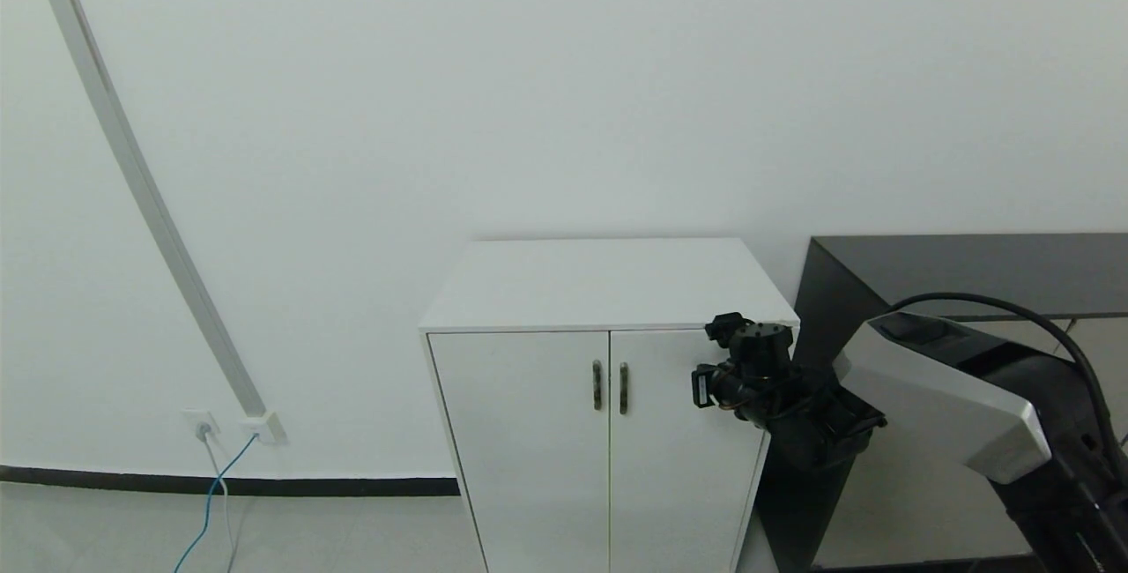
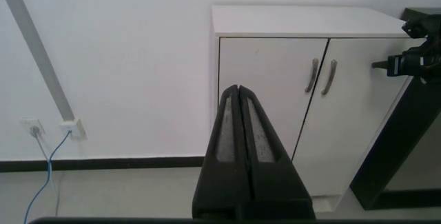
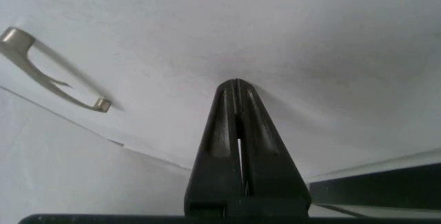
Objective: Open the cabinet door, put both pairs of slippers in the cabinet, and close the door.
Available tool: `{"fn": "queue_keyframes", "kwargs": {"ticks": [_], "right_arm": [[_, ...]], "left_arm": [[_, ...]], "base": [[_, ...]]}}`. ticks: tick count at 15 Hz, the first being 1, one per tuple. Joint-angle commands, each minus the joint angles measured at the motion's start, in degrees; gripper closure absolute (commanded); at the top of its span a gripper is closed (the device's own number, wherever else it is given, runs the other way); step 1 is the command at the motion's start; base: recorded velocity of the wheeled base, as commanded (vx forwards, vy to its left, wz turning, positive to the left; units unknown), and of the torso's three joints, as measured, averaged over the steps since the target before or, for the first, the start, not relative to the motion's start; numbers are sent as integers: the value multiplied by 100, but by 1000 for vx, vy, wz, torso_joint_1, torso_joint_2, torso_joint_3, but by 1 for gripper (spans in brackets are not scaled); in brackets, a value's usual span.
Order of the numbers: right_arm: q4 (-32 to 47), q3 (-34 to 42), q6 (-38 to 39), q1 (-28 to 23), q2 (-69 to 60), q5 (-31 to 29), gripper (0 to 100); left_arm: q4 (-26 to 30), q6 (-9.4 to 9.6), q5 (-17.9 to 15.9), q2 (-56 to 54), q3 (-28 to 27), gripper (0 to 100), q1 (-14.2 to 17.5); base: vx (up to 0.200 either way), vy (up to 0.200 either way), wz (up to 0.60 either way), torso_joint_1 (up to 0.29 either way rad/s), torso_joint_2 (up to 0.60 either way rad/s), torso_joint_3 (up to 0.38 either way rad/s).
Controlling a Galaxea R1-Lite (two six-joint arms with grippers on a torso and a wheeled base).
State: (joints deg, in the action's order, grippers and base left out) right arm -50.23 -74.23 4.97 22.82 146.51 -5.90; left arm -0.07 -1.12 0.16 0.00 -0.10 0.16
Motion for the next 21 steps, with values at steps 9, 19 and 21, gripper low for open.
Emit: {"fn": "queue_keyframes", "kwargs": {"ticks": [9, 19, 21], "right_arm": [[57, -162, -5, -76, 27, 1, 100], [-506, 1473, 4, 29, -1010, -25, 100], [-989, 2264, 12, 21, -1397, -43, 100]], "left_arm": [[-1, -2, 2, 0, 1, 100, 2], [-1, -2, 2, 0, 1, 100, 2], [-1, -2, -7, 0, 1, 100, 2]], "base": [[0, 0, 0, 0, 0, 0], [0, 0, 0, 0, 0, 0], [0, 0, 0, 0, 0, 0]]}}
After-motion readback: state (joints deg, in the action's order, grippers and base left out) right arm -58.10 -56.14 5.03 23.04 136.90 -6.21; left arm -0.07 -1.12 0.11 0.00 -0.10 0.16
